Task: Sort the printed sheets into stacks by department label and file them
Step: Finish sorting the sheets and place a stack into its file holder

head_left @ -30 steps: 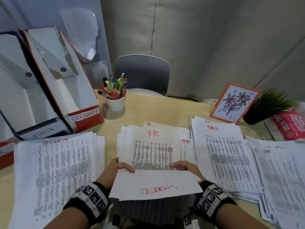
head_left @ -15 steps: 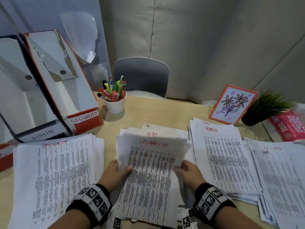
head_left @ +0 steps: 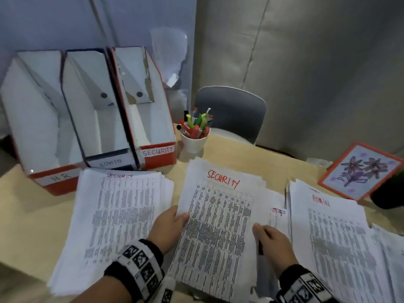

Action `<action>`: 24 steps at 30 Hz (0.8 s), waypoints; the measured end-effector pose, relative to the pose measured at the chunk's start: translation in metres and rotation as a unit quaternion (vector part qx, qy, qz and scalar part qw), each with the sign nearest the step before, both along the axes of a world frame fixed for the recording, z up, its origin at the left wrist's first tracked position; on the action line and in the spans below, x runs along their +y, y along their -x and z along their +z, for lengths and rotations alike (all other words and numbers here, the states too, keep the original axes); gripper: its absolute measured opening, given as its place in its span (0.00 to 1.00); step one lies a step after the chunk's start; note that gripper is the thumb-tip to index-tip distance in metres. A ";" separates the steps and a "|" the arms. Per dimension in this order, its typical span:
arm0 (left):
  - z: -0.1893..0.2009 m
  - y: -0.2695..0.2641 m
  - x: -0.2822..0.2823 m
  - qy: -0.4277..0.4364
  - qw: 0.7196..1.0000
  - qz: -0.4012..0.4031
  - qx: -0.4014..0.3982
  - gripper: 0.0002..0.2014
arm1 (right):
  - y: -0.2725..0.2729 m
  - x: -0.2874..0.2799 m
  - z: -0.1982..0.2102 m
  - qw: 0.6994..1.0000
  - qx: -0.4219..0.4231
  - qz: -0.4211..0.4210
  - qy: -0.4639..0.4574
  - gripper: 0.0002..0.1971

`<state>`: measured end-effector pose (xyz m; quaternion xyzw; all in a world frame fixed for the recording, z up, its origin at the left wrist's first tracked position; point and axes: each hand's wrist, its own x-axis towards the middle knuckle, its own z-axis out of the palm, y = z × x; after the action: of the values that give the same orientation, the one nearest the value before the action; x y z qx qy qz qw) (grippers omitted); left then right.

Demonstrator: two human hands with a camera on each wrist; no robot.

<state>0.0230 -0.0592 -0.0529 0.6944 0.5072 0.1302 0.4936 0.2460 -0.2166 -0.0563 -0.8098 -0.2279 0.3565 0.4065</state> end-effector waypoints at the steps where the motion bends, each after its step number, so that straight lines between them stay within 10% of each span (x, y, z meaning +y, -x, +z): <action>1: 0.004 0.006 0.001 -0.002 1.000 0.021 -0.013 0.07 | -0.001 0.003 -0.002 1.000 0.011 -0.002 0.003 0.22; 8: 0.031 0.099 0.019 -0.014 0.981 0.191 -0.041 0.06 | -0.026 0.016 -0.022 0.993 -0.060 -0.025 0.102 0.09; 13: 0.024 0.173 0.035 -0.020 0.962 0.272 0.035 0.12 | -0.042 0.024 -0.016 0.978 -0.060 -0.016 0.198 0.19; 24: -0.017 0.189 0.065 0.025 0.941 0.284 0.181 0.14 | -0.037 0.029 -0.014 0.960 -0.083 0.022 0.266 0.25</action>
<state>-0.1661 0.0055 -0.0699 0.5209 0.7671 0.1239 0.3533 0.2826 -0.1876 -0.0700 -0.9100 -0.1758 0.3449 0.1485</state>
